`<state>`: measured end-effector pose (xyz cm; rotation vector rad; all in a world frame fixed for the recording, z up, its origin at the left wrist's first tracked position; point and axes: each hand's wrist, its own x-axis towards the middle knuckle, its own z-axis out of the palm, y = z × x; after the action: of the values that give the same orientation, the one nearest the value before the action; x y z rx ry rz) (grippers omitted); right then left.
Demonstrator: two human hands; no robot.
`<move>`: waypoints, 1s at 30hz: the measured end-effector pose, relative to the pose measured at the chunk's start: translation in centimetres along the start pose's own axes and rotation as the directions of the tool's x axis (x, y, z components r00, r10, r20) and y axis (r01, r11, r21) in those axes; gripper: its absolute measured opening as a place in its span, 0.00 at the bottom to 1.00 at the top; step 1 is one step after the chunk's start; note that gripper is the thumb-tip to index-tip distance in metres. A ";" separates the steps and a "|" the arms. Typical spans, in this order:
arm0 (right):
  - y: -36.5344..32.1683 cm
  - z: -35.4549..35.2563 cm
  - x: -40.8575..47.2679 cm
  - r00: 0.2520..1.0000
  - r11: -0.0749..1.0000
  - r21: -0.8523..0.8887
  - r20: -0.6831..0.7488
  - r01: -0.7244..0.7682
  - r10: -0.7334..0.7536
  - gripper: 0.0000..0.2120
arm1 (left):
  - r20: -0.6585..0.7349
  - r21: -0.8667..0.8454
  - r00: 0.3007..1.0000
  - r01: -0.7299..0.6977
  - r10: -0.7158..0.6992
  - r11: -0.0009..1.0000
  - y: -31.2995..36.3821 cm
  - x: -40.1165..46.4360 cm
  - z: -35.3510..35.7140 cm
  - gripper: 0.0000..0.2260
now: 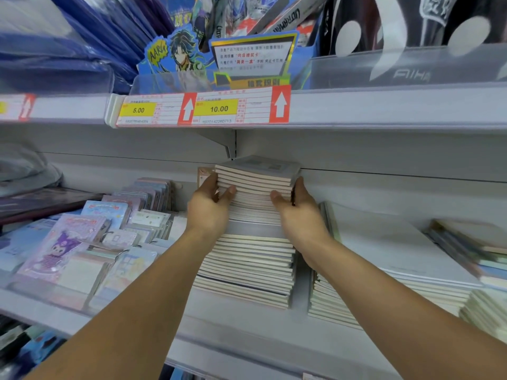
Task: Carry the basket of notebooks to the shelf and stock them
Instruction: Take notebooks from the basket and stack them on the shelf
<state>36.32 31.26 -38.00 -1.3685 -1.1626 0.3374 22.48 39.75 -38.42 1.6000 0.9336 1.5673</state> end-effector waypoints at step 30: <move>0.3 1.7 1.5 0.989 0.992 0.123 -0.148 0.003 0.016 0.24 | 0.008 -0.028 0.997 -0.077 0.078 0.997 -1.3 1.5 0.8 0.07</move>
<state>35.80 33.50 -37.99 -1.2675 -0.9983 0.3015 23.26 41.69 -38.80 1.6402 0.8502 1.6173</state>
